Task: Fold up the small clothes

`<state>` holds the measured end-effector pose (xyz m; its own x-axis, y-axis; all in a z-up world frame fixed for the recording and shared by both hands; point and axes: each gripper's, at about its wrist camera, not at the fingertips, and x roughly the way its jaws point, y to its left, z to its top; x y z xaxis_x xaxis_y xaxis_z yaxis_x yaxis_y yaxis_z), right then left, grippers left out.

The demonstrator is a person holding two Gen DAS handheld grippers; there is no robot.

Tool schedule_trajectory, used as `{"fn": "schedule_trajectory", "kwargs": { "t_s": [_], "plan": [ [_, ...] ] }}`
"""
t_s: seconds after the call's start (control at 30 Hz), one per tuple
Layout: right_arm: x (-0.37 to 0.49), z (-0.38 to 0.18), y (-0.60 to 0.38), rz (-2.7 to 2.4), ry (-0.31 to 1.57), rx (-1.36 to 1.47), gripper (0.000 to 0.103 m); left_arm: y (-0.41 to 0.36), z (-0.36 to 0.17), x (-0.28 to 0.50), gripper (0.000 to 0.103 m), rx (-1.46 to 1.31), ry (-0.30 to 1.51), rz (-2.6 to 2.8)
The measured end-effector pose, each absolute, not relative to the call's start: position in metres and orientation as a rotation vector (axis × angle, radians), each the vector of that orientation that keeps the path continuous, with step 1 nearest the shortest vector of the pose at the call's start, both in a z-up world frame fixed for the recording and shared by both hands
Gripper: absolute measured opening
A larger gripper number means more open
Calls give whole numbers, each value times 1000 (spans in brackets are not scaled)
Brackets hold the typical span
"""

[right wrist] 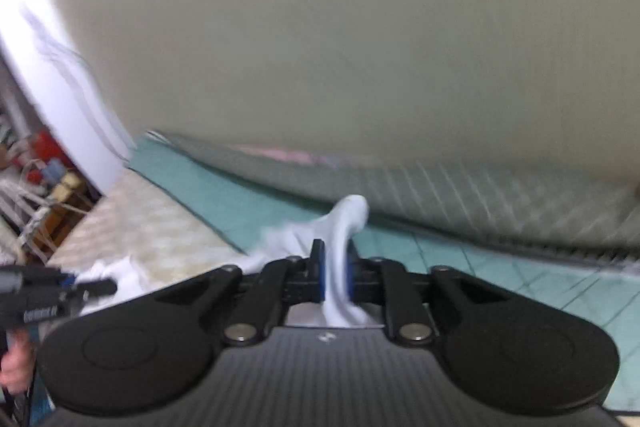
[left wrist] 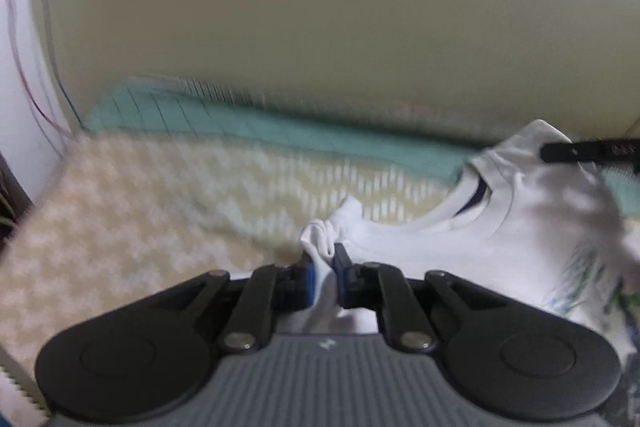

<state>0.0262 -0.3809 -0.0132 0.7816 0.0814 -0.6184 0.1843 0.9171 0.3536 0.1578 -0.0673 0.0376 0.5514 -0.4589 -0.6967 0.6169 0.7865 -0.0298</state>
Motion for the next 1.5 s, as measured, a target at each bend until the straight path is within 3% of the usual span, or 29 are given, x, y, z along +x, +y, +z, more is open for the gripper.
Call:
{"fn": "schedule_trajectory", "kwargs": {
  "t_s": [0.27, 0.43, 0.47, 0.5, 0.53, 0.57, 0.6, 0.77, 0.9, 1.1, 1.17, 1.33, 1.5],
  "plan": [
    [-111, 136, -321, -93, 222, 195, 2, -5, 150, 60, 9, 36, 395, -723],
    [-171, 213, -292, -94, 124, 151, 5, 25, 204, -15, 9, -22, 231, -797],
    [-183, 222, -291, -79, 111, 172, 16, 31, 214, -31, 9, -22, 203, -816],
    [-193, 228, -290, -60, 105, 190, 36, 39, 220, -49, 9, -16, 170, -838],
    [-200, 230, -287, -48, 106, 203, 43, 46, 223, -63, 9, -6, 147, -848],
    [-205, 229, -282, -51, 111, 207, 75, 54, 222, -76, 9, 6, 133, -851],
    [-211, 225, -276, -47, 112, 207, 78, 61, 216, -89, 9, 23, 129, -846],
    [-214, 184, -234, 54, 231, 160, 78, 99, 140, -124, 9, 33, 269, -828],
    [-179, 134, -207, 166, 472, 123, 78, 124, 62, -132, 9, 1, 467, -802],
    [-103, 80, -166, 162, 657, -74, 78, 138, 39, -123, 13, -7, 491, -737],
    [-79, 77, -159, 159, 663, -118, 78, 131, 40, -122, 29, -7, 487, -729],
    [-20, 62, -154, 173, 799, -99, 78, 127, 23, -112, 51, 19, 506, -737],
    [5, 25, -172, 21, 869, -163, 78, 124, 10, -106, 54, 32, 519, -738]
  ]
}}
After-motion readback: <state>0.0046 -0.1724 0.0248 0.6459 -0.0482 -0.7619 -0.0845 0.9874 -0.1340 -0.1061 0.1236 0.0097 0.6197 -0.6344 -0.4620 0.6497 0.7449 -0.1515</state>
